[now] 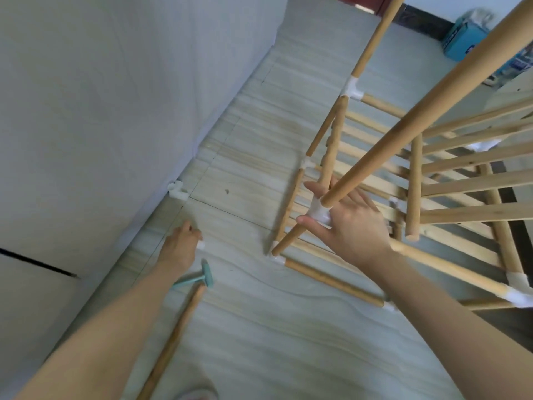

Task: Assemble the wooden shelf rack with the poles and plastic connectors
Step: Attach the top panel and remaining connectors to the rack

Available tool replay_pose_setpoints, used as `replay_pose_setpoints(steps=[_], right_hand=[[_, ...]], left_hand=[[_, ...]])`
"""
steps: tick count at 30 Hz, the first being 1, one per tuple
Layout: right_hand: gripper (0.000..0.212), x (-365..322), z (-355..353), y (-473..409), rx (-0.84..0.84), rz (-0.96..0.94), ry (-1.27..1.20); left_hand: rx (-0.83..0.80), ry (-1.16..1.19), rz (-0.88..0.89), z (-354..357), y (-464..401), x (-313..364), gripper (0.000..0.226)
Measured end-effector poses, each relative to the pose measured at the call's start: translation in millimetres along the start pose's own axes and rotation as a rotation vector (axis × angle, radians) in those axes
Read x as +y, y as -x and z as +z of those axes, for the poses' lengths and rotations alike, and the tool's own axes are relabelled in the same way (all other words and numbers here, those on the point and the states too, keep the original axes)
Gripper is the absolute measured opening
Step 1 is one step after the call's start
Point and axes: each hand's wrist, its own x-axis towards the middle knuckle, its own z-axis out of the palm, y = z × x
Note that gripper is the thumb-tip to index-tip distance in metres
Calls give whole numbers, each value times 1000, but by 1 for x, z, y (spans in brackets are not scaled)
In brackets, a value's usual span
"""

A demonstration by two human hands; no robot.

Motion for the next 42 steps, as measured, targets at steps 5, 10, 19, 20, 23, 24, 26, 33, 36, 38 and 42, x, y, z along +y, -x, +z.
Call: replay_pose_setpoints(steps=[5,10,19,20,23,24,26,33,36,38,42], right_hand=[[70,-2,-4,5,-131,12,27],[69,-15,-7,23,-210,-24,74],[71,-33,-33,76,-366,-118,43],[70,-37,-35,84,-365,-126,35],[69,-48,-41,104,-385,-137,15],[69,-52,-42,110,-394,-137,-2],[69,-57,-47,118,-427,-125,-49],[70,-50,-104,122,-595,2,-323],[47,-38,-144,124,-543,10,-388],[36,-32,-173,128,-439,32,-452],[28,-26,-215,140,-215,88,-814]], left_hand=[[56,332,27,-24,40,11,36],[217,524,164,-72,88,31,30],[455,625,311,-178,152,64,28],[468,622,329,-187,158,67,27],[495,610,378,-213,177,76,29],[493,613,393,-222,183,79,30],[492,633,428,-239,195,87,32],[624,647,480,-295,236,117,34],[664,648,469,-308,255,130,38],[692,669,462,-315,266,141,41],[689,839,493,-332,285,159,40]])
